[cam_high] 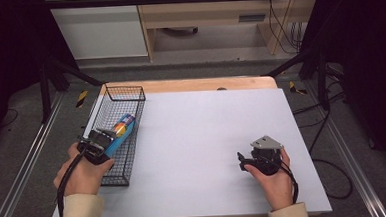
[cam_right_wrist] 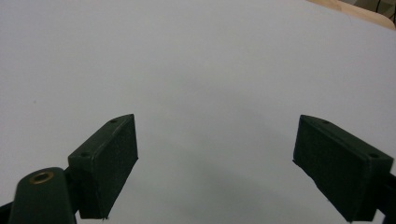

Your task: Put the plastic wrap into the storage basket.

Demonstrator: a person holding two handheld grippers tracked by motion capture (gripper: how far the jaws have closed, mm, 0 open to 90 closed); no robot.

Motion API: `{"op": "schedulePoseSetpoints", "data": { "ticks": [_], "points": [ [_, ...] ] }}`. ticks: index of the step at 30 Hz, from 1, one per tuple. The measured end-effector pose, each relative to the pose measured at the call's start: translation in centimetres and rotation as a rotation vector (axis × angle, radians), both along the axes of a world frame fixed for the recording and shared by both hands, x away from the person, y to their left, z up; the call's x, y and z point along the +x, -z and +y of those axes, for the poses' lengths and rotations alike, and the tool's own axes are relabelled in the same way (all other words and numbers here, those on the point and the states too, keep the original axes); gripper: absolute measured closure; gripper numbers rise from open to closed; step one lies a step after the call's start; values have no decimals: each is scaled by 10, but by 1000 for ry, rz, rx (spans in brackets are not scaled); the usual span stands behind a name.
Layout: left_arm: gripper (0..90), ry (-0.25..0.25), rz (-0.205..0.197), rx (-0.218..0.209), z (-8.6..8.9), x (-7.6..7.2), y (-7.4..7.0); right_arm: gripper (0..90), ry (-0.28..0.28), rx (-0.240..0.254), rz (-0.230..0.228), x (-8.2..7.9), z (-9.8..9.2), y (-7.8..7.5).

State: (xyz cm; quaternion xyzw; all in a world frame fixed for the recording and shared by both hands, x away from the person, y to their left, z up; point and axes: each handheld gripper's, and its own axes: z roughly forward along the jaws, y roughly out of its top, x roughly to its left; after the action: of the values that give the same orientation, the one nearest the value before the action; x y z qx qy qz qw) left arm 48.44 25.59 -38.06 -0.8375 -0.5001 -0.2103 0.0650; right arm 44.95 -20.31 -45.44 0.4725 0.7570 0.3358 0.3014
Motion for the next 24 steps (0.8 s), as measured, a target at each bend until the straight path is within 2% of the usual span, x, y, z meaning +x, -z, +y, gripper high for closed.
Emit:
{"op": "schedulePoseSetpoints", "data": {
  "ticks": [13,22,24],
  "points": [
    [318,5,11,12,-2,1,1,138,-1,-3,4,0,0,0],
    [316,12,5,21,-4,0,2,136,-7,-6,7,0,1,1],
    [310,35,-7,41,-5,0,1,133,-6,-2,11,0,1,1]
  ]
}}
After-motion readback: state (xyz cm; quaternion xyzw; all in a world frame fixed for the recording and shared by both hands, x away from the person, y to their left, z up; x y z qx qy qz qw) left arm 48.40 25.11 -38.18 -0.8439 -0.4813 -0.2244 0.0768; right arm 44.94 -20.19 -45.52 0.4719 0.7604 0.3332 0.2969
